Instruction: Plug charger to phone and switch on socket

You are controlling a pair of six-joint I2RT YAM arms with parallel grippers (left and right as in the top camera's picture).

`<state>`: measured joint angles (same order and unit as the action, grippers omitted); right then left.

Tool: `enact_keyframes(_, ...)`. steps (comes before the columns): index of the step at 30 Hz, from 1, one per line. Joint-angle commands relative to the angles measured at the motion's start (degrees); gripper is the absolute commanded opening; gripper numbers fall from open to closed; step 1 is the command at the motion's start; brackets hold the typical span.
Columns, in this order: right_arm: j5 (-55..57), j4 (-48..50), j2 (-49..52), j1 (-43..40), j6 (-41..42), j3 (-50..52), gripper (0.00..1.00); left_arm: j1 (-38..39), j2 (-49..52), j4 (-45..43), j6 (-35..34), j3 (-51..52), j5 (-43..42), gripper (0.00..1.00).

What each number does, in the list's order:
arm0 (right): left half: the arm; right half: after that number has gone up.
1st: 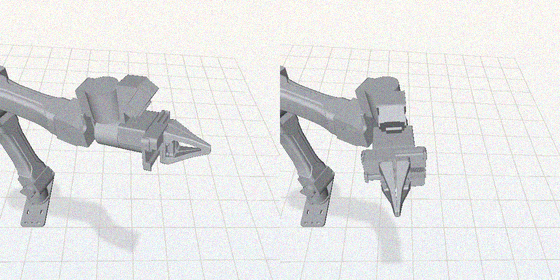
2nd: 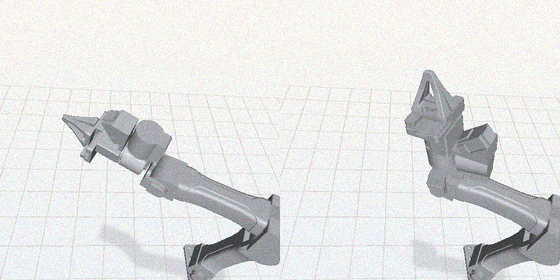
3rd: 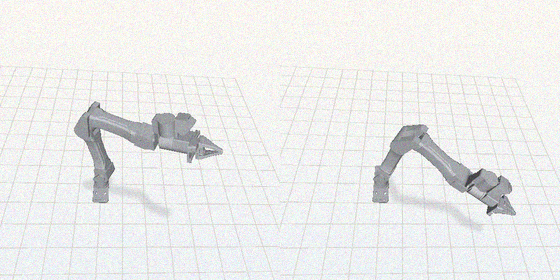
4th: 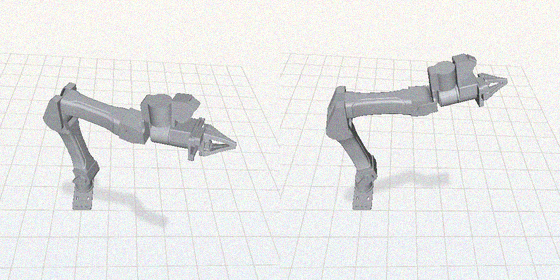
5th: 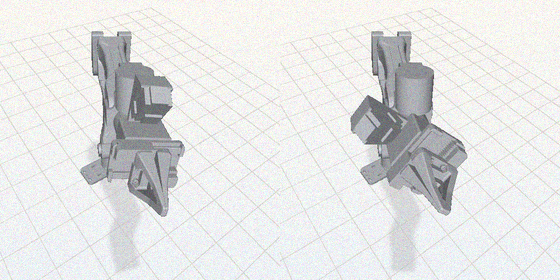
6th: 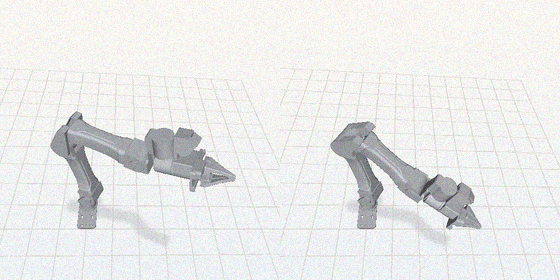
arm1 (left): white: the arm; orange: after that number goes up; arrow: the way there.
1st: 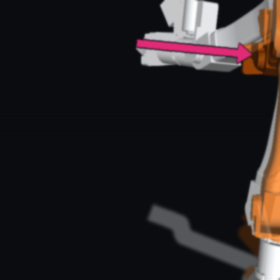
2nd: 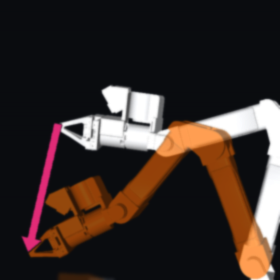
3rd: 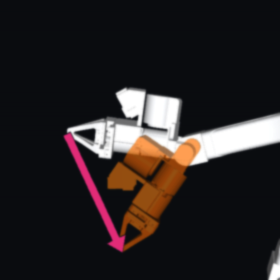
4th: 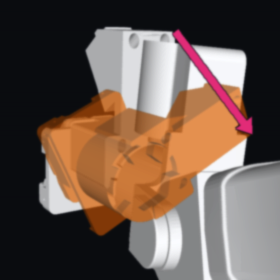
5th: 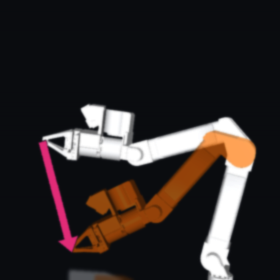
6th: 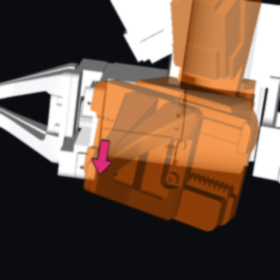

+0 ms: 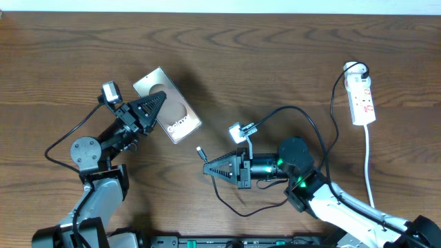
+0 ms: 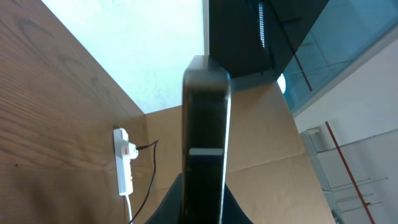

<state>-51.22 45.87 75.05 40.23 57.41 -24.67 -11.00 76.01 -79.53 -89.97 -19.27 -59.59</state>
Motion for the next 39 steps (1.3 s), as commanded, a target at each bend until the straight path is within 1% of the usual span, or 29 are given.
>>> enact_keyframes(1, 5.31, 0.26, 0.09, 1.86, 2.01, 0.09, 0.01, 0.22, -0.44, -0.96, -1.01, -1.84, 1.14, 0.07)
enact_keyframes(7, 6.8, 2.38, 0.09, 1.88, 3.02, 0.09, 0.01, 0.9, -0.44, -1.36, -2.36, -1.84, 1.05, 0.07)
enact_keyframes(13, 6.99, 3.89, 0.09, 1.88, 3.02, 0.09, 0.01, 2.56, -0.46, -4.66, -2.73, -1.84, 0.17, 0.08)
enact_keyframes(27, 7.19, 4.31, 0.09, 1.88, 3.48, 0.09, 0.01, 4.61, -0.46, -4.66, -3.17, -1.84, 0.15, 0.08)
enact_keyframes(39, 7.58, 4.24, 0.09, 1.88, 2.75, 0.09, 0.01, 4.7, -0.46, -4.96, -3.34, -1.84, 0.11, 0.07)
